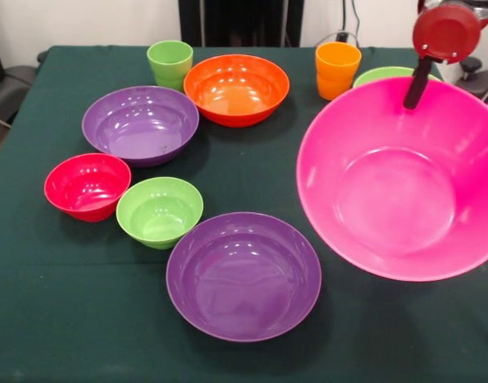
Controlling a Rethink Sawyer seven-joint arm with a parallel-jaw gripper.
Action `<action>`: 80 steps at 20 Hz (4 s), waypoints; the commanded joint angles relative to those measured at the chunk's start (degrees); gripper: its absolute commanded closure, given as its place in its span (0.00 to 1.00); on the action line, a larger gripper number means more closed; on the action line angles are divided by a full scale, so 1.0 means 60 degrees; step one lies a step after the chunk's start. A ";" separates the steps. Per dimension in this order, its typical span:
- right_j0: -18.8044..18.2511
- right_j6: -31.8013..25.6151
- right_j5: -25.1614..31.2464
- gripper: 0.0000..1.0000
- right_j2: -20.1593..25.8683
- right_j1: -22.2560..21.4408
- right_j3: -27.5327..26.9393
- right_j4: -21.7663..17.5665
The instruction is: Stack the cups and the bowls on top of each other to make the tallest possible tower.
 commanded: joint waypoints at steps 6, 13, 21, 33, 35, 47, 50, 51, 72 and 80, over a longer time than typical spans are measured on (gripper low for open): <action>-0.0326 -0.0162 -0.0816 1.00 0.1524 -0.0224 0.1176 -0.0181; -0.0216 0.0055 -0.0312 1.00 0.1290 -0.0521 0.1165 -0.0265; -0.0225 0.0812 0.0653 1.00 0.1079 0.0194 -0.0380 -0.0273; -0.0293 0.0830 0.0460 1.00 0.1138 0.0145 -0.0086 -0.0124; -0.0260 0.0886 0.0580 1.00 0.1096 0.0145 -0.0172 -0.0141; -0.0350 0.0826 0.0369 1.00 0.1226 -0.0009 0.0042 -0.0008; -0.0269 0.1024 0.0279 1.00 0.1221 -0.0010 0.0123 0.0091; -0.0216 0.1118 0.0303 1.00 0.1233 0.0006 0.0085 0.0137; -0.0163 0.1349 0.0932 0.00 0.1181 0.0123 -0.0138 0.0211; -0.0265 0.0950 0.1004 0.00 0.1069 -0.0007 -0.0102 -0.0012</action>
